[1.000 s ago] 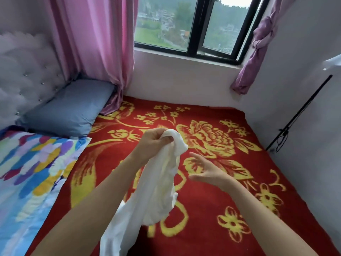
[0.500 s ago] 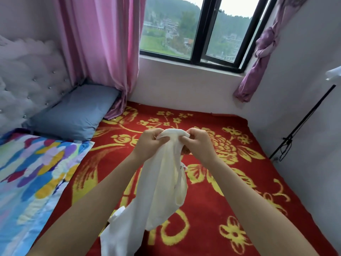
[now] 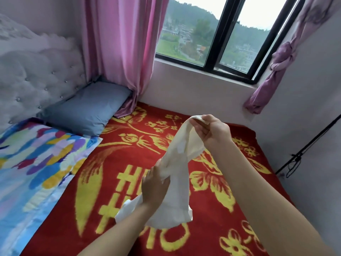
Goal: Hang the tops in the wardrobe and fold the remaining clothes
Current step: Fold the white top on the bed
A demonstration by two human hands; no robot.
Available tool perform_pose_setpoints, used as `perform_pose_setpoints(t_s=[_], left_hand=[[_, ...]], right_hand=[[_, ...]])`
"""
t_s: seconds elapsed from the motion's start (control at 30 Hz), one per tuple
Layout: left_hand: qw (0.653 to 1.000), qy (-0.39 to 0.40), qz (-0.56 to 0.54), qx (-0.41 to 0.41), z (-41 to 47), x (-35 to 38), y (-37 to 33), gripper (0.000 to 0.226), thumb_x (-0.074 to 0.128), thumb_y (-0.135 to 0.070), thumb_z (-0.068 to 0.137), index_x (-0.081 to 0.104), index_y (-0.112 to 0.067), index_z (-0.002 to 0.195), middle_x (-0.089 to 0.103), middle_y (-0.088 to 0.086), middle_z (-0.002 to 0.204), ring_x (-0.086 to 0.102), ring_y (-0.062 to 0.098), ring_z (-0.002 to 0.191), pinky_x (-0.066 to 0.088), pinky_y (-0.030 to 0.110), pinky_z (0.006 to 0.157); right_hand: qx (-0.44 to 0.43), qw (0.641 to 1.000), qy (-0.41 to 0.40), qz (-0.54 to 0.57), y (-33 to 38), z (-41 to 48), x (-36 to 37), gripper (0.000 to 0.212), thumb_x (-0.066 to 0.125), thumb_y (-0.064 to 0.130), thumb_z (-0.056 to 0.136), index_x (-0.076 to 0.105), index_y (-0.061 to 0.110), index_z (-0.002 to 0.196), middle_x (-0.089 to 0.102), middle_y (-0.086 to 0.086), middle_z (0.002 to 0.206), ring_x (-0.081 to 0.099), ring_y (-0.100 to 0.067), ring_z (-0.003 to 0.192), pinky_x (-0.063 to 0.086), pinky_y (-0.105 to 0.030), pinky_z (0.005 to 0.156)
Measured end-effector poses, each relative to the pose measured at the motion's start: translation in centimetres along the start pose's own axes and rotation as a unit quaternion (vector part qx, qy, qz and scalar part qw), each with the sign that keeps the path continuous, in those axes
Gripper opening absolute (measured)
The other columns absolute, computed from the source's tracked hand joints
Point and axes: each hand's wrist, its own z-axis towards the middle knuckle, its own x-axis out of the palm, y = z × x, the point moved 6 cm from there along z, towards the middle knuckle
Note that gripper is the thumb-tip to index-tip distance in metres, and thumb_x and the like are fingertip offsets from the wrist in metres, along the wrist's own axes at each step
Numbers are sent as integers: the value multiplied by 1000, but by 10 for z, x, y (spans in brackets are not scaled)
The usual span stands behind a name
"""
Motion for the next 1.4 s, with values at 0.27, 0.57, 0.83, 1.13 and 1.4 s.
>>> perform_pose_setpoints(t_s=[0.27,0.57,0.83,1.13,1.4], left_hand=[[985,-57,-164,-17,48,-79,0,14,66,2,80,71,-11,82,65,-3,77,61,18,76,39,9,63],[981,-45,-149,112,113,-159,-91,10,64,-2,83,68,-10,78,59,-15,69,52,-16,61,35,1,56],[974,166,-152,21,102,-131,-71,12,72,-7,77,67,-16,72,64,-10,60,54,0,56,41,10,53],[940,259,-131,-182,20,-67,49,12,74,-12,76,70,-1,78,67,8,69,59,14,63,44,25,58],[905,323,-49,-272,-50,-19,125,21,69,-10,81,60,-11,62,57,-6,54,51,4,49,37,16,49]], right_hand=[[-56,979,-129,-150,51,18,-88,15,61,11,87,60,16,73,64,4,50,59,-8,45,38,-23,55],[-277,930,-117,-209,98,-3,-121,19,65,13,71,68,21,53,66,13,72,56,-5,62,42,-21,57],[-122,959,-7,-256,52,18,-153,23,62,21,87,70,6,71,65,3,59,58,-10,47,44,-17,42],[32,916,26,-399,-75,29,-217,30,56,-11,78,68,9,97,64,-13,87,61,-27,76,51,-37,74],[119,843,64,-521,-161,33,-276,21,64,-6,75,69,14,76,64,-3,72,57,-15,68,43,-24,59]])
